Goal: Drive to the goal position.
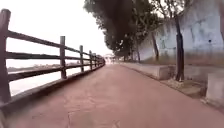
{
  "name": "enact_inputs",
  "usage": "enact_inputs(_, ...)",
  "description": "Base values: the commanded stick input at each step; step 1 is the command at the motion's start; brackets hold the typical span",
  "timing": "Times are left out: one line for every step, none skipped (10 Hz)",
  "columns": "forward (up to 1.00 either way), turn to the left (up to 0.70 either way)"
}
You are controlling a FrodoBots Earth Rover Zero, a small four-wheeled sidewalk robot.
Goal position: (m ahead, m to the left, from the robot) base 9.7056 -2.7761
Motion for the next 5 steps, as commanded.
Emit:
enact_inputs(1.00,0.00)
enact_inputs(1.00,0.00)
enact_inputs(1.00,0.03)
enact_inputs(1.00,0.22)
enact_inputs(1.00,0.38)
